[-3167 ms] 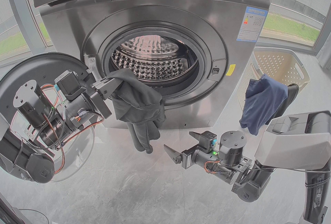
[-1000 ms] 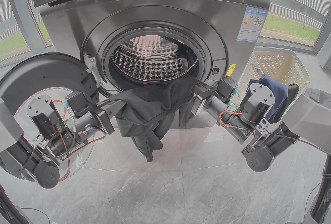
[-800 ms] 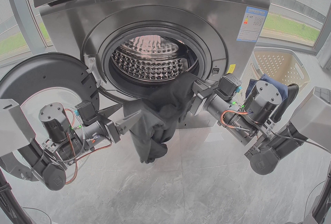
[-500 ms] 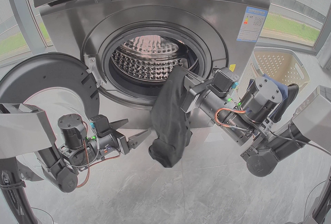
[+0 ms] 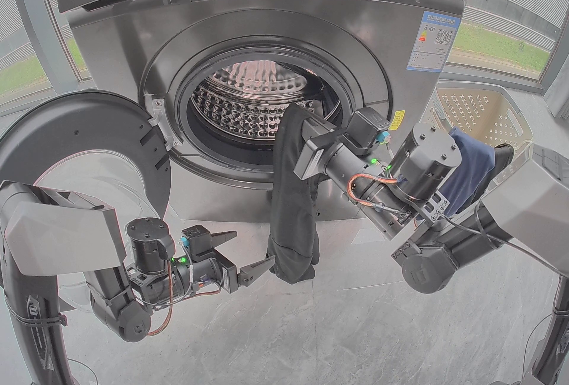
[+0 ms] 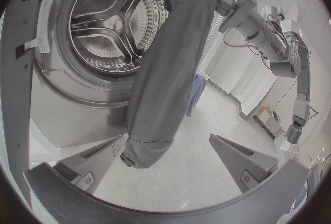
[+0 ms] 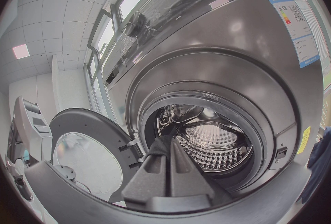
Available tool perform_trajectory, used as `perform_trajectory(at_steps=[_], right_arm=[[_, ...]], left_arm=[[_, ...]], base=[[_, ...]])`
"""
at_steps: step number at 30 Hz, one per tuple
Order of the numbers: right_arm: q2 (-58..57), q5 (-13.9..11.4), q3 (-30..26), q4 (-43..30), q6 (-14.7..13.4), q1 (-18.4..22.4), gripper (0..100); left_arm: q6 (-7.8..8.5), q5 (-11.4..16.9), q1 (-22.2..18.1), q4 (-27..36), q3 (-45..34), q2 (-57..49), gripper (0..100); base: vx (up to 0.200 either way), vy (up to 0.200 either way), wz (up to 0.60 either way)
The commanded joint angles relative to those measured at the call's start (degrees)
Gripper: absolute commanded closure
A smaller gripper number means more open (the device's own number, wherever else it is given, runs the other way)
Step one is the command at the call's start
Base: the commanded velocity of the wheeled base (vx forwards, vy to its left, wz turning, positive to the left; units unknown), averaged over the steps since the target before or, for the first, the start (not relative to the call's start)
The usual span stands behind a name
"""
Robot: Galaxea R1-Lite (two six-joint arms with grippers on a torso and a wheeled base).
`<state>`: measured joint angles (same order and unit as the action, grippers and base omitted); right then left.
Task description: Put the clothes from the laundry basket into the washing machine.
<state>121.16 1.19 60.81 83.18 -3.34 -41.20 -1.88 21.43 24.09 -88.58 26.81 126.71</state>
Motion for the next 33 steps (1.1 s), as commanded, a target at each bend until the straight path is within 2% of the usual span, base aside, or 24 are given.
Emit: perform_trajectory(at_steps=[1,6,9,12,19,22,23,24,25,26,27,28,29,33], right_arm=[[2.15,0.83,4.58,-1.35,0.00,0.16,100],[2.32,0.91,8.63,-3.28,0.00,-0.10,100],[2.41,1.88,11.70,-4.60,0.00,-0.37,100],[2.50,2.15,12.58,-5.22,0.00,-0.46,100],[3.20,2.85,13.99,-6.01,0.00,-1.42,100],[3.20,2.94,13.90,-5.83,0.00,-1.51,100],[3.20,2.94,13.90,-5.92,0.00,-1.42,100],[3.20,2.94,13.90,-5.83,0.00,-1.42,100],[3.20,2.94,13.90,-5.83,0.00,-1.42,100],[3.20,2.94,13.90,-5.83,0.00,-1.42,100],[3.29,2.94,13.72,-5.74,0.00,-1.42,100],[3.29,2.94,13.72,-5.74,0.00,-1.42,100],[3.29,3.02,13.55,-5.48,0.00,-1.42,100],[3.29,3.11,13.55,-5.39,-0.09,-1.42,100]], left_arm=[[0.03,-0.07,1.75,-0.02,0.35,1.44,0],[0.47,-0.07,2.10,-0.02,0.53,2.14,0],[0.56,-0.16,2.98,-0.02,0.79,2.40,0],[0.56,-0.25,3.16,-0.02,1.05,2.93,0],[0.21,-2.01,3.77,-0.02,9.05,5.92,0],[-0.67,-3.24,4.56,-0.02,11.43,6.45,0],[-1.81,-3.41,5.00,-0.02,12.83,6.71,0],[-2.08,-3.41,5.18,-0.02,13.27,6.80,0],[-3.75,-3.41,5.97,-0.02,14.59,6.97,0],[-4.19,-3.41,6.15,-0.02,14.77,6.97,0],[-6.21,-3.41,6.94,-0.02,15.91,7.32,0],[-6.21,-3.41,6.94,-0.02,15.91,7.32,0],[-7.53,-3.41,7.38,-0.02,17.31,7.68,0],[-7.44,-4.38,7.38,0.07,21.71,10.58,0]], base=[[0.000,0.000,0.00],[0.000,0.000,0.00],[0.000,0.000,0.00],[0.000,0.000,0.00],[0.000,0.000,0.00],[0.000,0.000,0.00],[0.000,0.000,0.00],[0.000,0.000,0.00],[0.000,0.000,0.00],[0.000,0.000,0.00],[0.000,0.000,0.00],[0.000,0.000,0.00],[0.000,0.000,0.00],[0.000,0.000,0.00]])
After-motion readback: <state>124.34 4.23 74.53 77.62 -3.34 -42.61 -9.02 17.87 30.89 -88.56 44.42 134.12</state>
